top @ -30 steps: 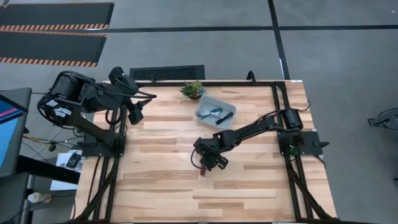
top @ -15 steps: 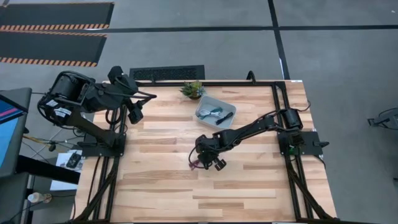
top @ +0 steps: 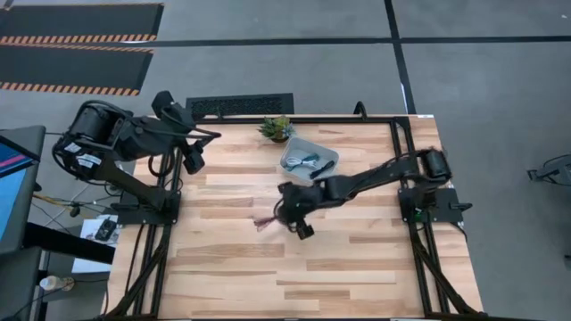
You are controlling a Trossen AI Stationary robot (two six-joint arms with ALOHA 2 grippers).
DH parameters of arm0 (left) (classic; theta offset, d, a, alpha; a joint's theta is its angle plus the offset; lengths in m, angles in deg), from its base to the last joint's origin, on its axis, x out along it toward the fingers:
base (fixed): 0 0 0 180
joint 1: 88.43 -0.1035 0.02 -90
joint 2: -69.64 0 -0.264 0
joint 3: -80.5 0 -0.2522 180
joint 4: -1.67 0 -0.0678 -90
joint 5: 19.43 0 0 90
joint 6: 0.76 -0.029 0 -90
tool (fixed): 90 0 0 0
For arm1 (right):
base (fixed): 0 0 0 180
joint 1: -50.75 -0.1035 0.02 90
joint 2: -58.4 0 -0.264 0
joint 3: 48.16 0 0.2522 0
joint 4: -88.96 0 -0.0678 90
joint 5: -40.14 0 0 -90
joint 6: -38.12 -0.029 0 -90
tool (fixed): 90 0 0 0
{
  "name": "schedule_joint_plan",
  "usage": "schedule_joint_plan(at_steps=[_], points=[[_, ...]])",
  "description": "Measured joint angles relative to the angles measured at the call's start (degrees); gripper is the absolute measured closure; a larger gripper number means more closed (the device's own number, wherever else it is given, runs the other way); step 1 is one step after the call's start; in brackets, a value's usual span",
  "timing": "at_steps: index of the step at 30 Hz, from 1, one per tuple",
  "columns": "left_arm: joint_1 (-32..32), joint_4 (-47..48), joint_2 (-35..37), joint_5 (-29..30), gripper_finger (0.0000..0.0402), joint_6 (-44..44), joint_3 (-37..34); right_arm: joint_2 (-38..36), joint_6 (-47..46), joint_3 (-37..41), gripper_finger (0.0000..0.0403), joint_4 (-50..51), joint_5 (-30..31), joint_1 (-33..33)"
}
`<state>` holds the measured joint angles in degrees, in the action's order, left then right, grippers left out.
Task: Pick and place USB-C Cables
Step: Put the pink charger cable into the white bin
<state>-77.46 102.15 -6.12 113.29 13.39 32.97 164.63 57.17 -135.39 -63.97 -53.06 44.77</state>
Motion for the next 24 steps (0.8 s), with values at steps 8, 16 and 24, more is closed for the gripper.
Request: schedule_joint_plan(at_steps=[8, 16, 24], points=[[-0.01, -4.18, 0.45, -0.10, 0.0141, -3.55, 0.01, -14.43, -2.54, 0.01, 0.0396, 0.89, 0.57, 3.59], [0.00, -10.52, 0.32, -1.61, 0.0141, -8.09, 0.02, -35.48, -2.10, -0.07, 0.0392, 11.19, 14.58, 3.60], [-0.01, -32.39, 2.99, -8.54, 0.0141, -18.47, -12.71, -50.17, -14.37, -0.09, 0.0391, 22.83, 26.75, -3.06]])
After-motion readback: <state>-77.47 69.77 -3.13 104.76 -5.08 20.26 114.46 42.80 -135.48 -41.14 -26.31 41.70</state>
